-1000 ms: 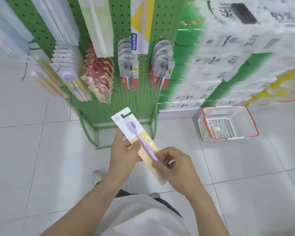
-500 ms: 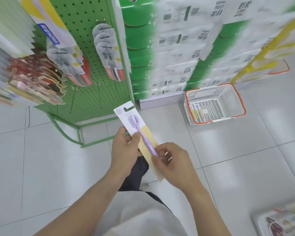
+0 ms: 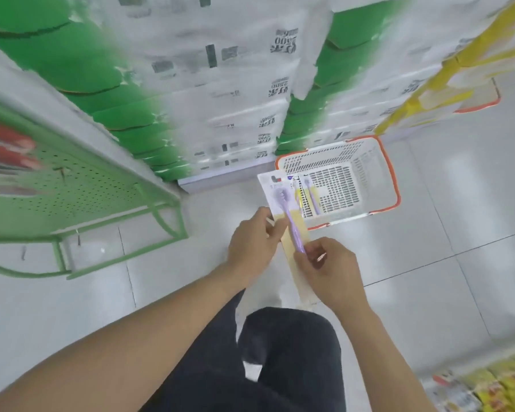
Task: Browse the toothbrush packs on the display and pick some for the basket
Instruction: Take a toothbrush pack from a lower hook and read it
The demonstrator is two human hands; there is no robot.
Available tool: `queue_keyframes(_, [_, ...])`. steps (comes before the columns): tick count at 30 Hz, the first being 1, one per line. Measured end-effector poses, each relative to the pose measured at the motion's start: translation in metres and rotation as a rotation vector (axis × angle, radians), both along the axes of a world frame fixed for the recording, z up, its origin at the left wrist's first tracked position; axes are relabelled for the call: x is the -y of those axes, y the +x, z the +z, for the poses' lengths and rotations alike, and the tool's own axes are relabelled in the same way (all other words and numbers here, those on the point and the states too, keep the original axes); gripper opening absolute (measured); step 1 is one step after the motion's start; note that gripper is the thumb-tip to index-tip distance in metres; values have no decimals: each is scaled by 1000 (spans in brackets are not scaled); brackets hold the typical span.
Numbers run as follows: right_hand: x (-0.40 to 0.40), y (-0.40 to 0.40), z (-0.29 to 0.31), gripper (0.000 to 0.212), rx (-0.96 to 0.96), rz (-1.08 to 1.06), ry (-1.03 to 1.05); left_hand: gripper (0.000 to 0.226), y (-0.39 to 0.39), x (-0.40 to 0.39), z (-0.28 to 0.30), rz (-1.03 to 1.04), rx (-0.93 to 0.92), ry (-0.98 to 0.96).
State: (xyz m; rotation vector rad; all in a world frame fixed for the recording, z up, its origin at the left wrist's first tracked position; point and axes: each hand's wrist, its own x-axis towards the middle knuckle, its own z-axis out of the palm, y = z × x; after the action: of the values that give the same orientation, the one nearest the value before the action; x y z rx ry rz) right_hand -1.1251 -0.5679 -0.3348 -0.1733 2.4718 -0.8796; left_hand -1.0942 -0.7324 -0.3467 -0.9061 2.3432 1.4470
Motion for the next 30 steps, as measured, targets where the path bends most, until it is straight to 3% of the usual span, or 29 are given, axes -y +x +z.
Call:
queue_keyframes(4, [-38, -97, -97, 15, 107, -106, -6, 19, -75, -28, -88, -170, 102, -145])
queue_keyframes(9, [-86, -205, -265, 15, 287, -170, 82, 19, -121, -72, -235, -276, 306, -189])
queue_keyframes(18, [-103, -315, -506, 32, 192, -66, 363, 18, -117, -118, -426, -172, 413, -228])
queue_keyframes(21, [-101, -328, -571, 18, 173, -56, 456, 17, -114, -123, -455, -140, 405, -229])
queue_keyframes(25, [-93, -323, -585, 30, 142, 66, 564, 16, -116, -127, -459, -106, 367, -212])
queue_keyframes(28, [-89, -305, -551, 30, 142, 198, 537, 15, -115, -130, -439, -100, 390, -179])
queue_keyframes(30, [-90, -291, -517, 26, 164, 162, 439, 13, -112, -134, -416, -98, 422, -157])
